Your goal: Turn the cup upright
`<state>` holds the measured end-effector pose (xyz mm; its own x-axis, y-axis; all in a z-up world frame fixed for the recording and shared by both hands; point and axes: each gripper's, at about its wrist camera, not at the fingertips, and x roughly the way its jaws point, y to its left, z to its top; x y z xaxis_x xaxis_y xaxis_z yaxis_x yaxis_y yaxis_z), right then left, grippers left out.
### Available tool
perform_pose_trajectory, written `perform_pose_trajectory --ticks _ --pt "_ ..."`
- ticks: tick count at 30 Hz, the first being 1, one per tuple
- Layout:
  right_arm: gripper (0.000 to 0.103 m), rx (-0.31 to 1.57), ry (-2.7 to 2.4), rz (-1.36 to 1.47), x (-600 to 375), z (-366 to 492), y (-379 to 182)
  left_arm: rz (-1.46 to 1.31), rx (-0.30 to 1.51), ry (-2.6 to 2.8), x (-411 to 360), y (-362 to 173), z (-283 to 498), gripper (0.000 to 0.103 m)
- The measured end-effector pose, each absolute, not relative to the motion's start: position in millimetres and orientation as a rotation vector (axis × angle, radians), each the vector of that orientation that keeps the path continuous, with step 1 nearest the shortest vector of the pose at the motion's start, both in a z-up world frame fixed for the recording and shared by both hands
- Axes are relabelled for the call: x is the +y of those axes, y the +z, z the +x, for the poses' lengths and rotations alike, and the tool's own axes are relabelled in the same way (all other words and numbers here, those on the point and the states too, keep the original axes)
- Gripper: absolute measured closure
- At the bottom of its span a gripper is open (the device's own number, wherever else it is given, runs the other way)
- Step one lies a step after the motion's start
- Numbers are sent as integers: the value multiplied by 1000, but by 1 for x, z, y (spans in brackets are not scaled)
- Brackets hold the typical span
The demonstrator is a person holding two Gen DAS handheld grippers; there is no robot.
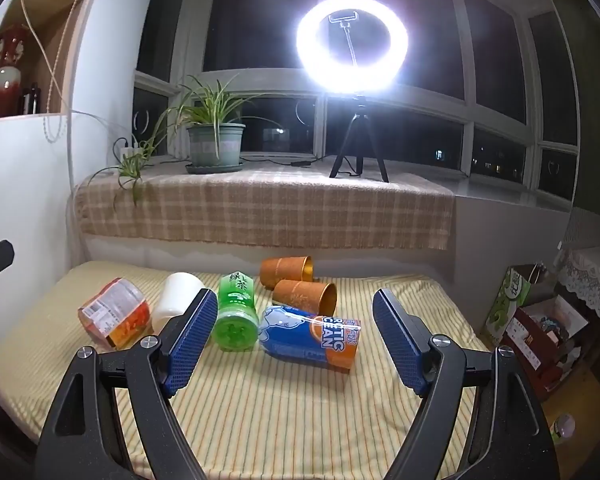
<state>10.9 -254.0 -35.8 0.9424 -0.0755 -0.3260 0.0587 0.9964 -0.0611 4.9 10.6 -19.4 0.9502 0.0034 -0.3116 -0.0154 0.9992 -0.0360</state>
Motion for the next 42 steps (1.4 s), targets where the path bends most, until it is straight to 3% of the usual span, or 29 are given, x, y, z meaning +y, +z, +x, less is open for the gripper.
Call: perform_pose_trajectory --ticks 42 --pt "23 363 -81 -20 -259 15 -45 -34 327 9 10 -21 9 0"
